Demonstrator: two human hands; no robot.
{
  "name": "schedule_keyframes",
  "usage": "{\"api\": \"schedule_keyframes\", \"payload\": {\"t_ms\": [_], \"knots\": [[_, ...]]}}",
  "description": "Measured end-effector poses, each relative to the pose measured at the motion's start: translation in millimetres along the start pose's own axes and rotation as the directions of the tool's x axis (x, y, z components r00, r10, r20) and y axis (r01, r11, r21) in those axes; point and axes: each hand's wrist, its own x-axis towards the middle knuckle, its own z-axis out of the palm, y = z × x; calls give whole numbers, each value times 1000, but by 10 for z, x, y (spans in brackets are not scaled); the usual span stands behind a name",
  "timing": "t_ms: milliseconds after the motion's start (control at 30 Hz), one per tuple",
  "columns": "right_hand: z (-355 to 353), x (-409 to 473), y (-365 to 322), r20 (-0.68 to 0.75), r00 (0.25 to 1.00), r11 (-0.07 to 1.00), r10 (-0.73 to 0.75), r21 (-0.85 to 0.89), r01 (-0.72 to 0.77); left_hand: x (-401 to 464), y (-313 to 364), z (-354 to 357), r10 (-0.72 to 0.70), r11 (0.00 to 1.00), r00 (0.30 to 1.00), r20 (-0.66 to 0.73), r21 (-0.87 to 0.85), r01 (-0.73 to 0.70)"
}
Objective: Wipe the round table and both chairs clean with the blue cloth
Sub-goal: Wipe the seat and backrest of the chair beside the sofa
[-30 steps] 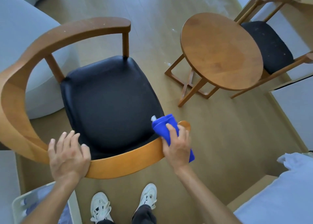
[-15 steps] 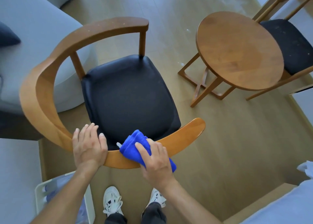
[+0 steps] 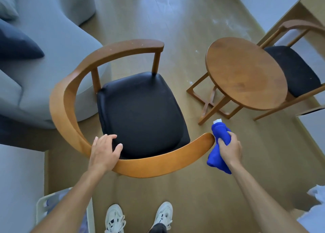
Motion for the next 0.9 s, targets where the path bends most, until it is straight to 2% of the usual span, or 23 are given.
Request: {"api": "schedule_keyframes", "payload": {"t_ms": [100, 267, 433, 533, 733, 800, 833, 900], "knots": [[-12, -342, -290, 54, 986, 969, -155, 203, 141, -66, 206, -95, 14, 999, 999, 47, -44, -12], [-88, -869, -965, 284, 900, 870, -330, 462, 173, -180, 930, -365, 146, 965, 974, 171, -243, -102], [-299, -1218, -1517, 455, 751, 810, -478, 559, 177, -261, 1576, -914, 327, 842, 934, 141, -492, -220], [-464, -1347, -1793, 487, 658, 778, -575, 574, 255, -343, 1766, -1265, 383, 749, 908, 169, -633, -198], [-749, -1522, -2131, 465, 594, 728, -656, 599, 335, -465, 1979, -1659, 454, 671, 887, 82, -686, -280], [-843, -1556, -2168, 511, 536, 715, -672, 635, 292, -498, 2025, -1720, 445, 666, 894, 50, -686, -294], [-891, -1573, -2178, 535, 517, 709, -669, 669, 225, -505, 2035, -1741, 439, 660, 897, 43, -693, -290], [-990, -1587, -2205, 564, 522, 690, -640, 720, 68, -521, 2066, -1798, 438, 647, 898, 34, -705, -289]]}}
